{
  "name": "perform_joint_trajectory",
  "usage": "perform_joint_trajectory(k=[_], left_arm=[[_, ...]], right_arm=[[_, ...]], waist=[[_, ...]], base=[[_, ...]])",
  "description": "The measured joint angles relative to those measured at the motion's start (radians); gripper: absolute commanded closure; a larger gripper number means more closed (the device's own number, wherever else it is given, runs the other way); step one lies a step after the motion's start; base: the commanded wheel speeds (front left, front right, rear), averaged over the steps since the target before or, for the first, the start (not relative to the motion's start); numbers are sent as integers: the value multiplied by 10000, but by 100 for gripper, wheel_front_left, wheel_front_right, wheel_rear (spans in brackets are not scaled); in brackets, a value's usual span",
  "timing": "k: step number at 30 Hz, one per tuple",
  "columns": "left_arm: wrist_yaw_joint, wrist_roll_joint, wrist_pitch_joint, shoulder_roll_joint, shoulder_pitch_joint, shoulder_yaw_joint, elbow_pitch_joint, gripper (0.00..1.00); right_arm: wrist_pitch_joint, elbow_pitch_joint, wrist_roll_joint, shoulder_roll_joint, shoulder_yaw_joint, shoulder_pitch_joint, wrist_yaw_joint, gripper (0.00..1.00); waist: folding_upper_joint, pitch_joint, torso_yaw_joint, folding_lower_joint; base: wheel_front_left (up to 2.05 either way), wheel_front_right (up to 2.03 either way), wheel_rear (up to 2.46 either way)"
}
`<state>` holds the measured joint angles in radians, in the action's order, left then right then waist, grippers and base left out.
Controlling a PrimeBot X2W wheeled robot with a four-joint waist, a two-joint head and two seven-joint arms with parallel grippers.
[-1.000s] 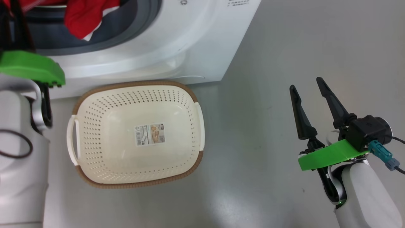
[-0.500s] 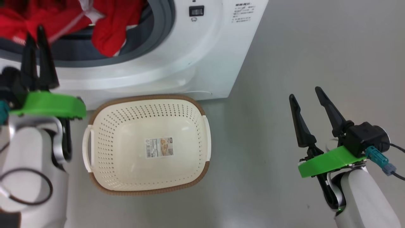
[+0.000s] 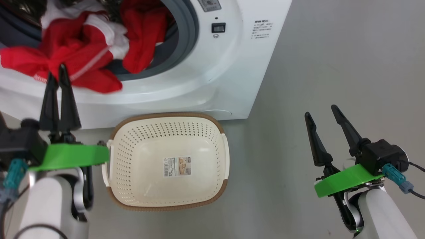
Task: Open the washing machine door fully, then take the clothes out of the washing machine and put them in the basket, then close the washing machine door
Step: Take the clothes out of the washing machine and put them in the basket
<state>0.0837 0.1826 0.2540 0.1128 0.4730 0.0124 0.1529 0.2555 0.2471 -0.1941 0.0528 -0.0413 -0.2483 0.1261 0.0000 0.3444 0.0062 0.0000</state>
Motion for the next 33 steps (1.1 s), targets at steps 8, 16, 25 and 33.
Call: perform_joint_trajectory(k=[8, 16, 25, 33], left_arm=[[203, 0, -205, -40, -1138, -104, -1290, 100], [403, -2, -522, -56, -1790, -192, -2637, 100], [407, 42, -771, -132, -2239, -424, -3244, 100], [188, 846, -775, -418, -2204, -683, -1530, 100]], right_arm=[[0, 58, 0, 0, 0, 43, 0, 0], [0, 54, 0, -2, -12, 241, 0, 0], [0, 38, 0, -2, -27, 244, -2, 0], [0, 38, 0, -2, -86, 238, 0, 0]], waist=[[0, -349, 190, 0], [0, -477, 176, 0], [0, -440, 22, 1], [0, -105, -99, 0]], base=[[0, 0, 0], [0, 0, 0], [0, 0, 0], [0, 0, 0]])
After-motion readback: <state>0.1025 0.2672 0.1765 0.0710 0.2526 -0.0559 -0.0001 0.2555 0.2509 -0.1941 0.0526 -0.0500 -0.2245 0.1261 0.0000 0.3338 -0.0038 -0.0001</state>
